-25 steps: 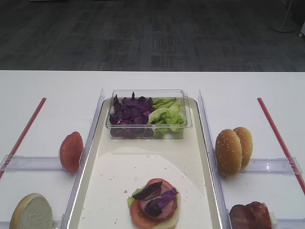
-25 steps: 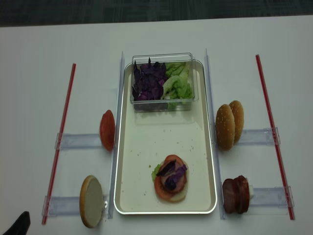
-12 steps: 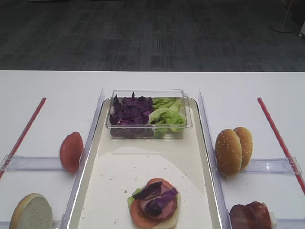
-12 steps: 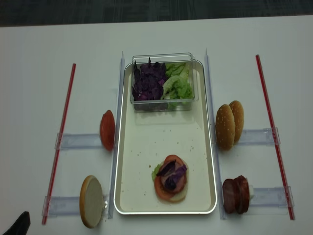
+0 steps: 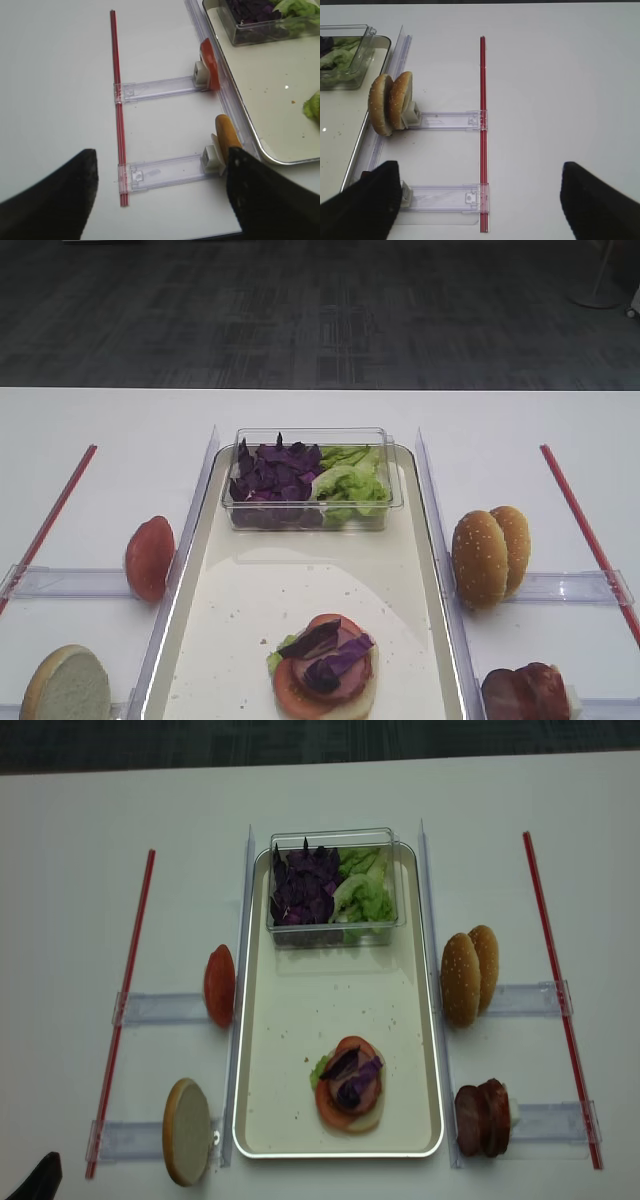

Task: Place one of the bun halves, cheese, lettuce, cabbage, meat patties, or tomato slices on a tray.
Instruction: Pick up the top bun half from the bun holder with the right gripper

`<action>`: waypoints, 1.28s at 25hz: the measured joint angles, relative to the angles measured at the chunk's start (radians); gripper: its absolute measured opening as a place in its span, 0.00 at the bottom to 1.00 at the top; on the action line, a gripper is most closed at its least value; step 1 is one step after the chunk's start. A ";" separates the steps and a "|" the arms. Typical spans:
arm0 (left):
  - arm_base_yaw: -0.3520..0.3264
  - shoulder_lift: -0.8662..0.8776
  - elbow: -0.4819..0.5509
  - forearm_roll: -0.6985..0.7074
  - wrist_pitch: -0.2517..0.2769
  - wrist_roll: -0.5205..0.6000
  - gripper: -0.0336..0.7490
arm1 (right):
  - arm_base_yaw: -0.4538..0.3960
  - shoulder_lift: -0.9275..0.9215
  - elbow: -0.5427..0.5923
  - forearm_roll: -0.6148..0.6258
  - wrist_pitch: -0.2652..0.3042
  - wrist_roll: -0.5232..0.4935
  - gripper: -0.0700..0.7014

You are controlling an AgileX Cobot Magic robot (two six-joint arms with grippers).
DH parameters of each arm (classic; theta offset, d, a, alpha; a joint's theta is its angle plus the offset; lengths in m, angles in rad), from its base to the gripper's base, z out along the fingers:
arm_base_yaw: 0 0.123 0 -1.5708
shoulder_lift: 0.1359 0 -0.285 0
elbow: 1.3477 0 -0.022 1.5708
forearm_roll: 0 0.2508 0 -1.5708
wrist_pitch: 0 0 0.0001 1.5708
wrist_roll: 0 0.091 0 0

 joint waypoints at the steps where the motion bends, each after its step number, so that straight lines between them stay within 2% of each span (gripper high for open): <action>1: 0.000 0.000 0.000 0.000 0.000 0.000 0.67 | 0.000 0.000 0.000 0.000 0.000 0.000 0.94; 16: 0.000 0.000 0.000 0.000 0.000 0.000 0.67 | 0.000 0.037 0.000 0.000 0.000 0.000 0.94; 25: 0.000 0.000 0.000 0.000 0.000 0.000 0.67 | 0.000 0.258 -0.002 0.000 -0.014 -0.006 0.94; 32: 0.000 0.000 0.000 0.000 0.000 0.000 0.67 | 0.000 0.474 -0.089 0.020 -0.032 -0.006 0.94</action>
